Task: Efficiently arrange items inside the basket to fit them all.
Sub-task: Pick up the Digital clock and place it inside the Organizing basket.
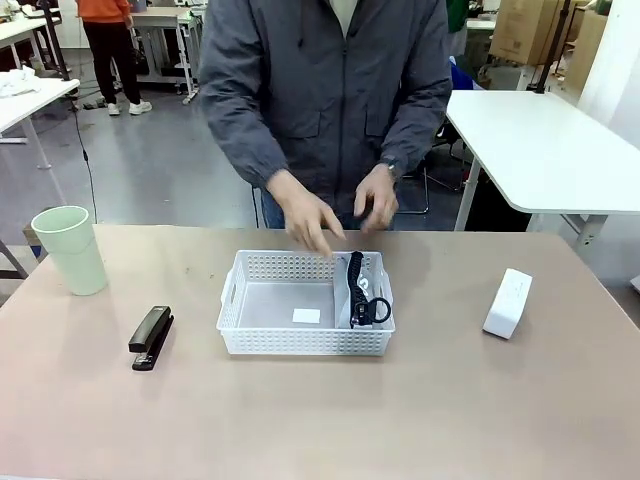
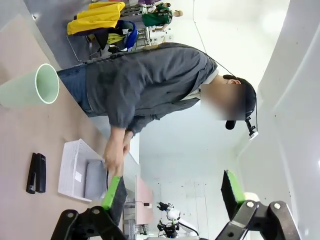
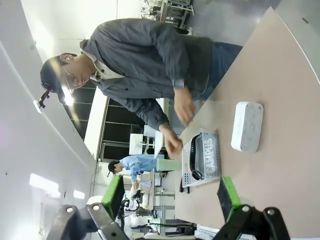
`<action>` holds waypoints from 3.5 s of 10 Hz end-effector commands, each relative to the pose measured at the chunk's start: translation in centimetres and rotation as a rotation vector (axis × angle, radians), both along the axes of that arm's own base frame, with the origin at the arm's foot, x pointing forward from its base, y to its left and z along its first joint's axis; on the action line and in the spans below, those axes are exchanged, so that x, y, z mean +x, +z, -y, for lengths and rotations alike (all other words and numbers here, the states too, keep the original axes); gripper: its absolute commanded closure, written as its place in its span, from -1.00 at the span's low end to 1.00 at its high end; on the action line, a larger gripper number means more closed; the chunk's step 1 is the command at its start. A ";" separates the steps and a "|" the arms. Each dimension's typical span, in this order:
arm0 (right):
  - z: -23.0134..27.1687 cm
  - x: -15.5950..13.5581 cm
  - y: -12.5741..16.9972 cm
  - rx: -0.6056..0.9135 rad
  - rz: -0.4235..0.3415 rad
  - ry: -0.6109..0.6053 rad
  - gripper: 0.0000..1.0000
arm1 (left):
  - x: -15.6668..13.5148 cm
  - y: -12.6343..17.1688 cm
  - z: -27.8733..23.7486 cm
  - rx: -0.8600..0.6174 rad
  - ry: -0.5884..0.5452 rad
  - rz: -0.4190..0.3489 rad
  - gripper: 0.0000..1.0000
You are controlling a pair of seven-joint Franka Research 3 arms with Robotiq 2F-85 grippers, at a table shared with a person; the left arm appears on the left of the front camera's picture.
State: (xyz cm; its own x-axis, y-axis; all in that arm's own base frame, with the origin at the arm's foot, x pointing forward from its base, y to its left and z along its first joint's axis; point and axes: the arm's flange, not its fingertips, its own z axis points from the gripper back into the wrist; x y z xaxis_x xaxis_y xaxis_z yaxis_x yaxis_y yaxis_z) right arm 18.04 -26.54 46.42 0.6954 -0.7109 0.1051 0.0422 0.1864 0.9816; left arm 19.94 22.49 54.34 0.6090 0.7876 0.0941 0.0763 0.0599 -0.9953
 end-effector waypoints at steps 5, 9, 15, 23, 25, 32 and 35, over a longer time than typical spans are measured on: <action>0.2 0.2 0.4 -0.005 0.035 -0.003 -1.00 | 0.1 -0.1 -0.1 0.024 -0.012 0.003 -1.00; 0.1 0.0 0.2 0.005 0.002 -0.003 -1.00 | 0.1 -0.1 -0.1 0.024 -0.012 0.003 -1.00; -19.5 9.8 3.5 -0.664 -0.246 0.130 -1.00 | 0.1 -0.1 -0.1 0.024 -0.012 0.003 -1.00; -30.9 16.7 -2.3 -1.100 -0.358 0.266 -1.00 | 0.1 -0.1 -0.1 0.024 -0.012 0.003 -1.00; -32.3 18.0 -0.3 -1.087 -0.387 0.326 -1.00 | 0.1 -0.1 -0.1 0.024 -0.012 0.003 -1.00; -34.7 20.4 -1.3 -1.007 -0.806 -0.104 -1.00 | 0.1 -0.1 -0.1 0.024 -0.012 0.003 -1.00; -34.7 22.5 -1.4 -0.843 -0.927 -0.198 -1.00 | 0.1 -0.1 -0.1 0.024 -0.012 0.003 -1.00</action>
State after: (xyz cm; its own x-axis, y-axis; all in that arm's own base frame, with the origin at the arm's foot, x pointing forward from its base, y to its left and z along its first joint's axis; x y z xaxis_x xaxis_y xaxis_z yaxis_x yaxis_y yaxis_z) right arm 39.30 7.87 43.79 0.6589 -0.7296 0.1829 0.7272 0.6801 0.0933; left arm 20.16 22.58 54.11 0.6138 0.7831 0.0997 0.0653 0.0755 -0.9950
